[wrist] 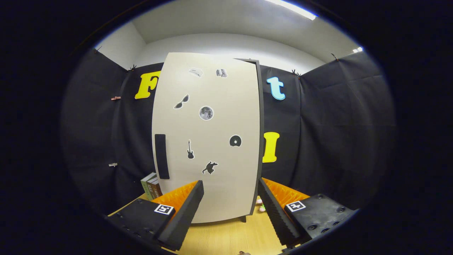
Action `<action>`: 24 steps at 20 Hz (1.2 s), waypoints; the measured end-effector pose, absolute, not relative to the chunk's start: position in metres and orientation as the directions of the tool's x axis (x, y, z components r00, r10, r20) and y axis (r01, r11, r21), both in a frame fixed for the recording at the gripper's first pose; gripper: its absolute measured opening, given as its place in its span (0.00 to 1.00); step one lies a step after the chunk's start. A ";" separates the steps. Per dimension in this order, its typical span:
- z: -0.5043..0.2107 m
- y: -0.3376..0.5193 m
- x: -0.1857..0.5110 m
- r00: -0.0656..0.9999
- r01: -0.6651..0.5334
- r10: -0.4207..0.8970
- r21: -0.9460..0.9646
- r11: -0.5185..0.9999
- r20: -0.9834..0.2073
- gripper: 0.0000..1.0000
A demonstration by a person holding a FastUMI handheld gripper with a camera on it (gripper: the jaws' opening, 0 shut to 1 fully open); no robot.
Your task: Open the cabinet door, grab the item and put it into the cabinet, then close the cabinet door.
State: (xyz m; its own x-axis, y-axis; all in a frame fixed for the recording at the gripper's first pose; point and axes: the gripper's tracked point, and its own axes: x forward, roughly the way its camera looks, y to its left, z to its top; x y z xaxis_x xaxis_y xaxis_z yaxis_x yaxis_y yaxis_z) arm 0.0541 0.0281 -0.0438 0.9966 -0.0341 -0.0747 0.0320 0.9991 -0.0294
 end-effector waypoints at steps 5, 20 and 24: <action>-0.044 0.038 0.061 0.997 -0.001 -0.002 -0.031 1.000 -0.078 0.97; -0.044 0.044 0.076 0.998 -0.015 0.012 -0.058 0.998 -0.068 0.98; -0.047 0.041 0.078 0.997 -0.009 0.004 -0.061 0.998 -0.073 0.98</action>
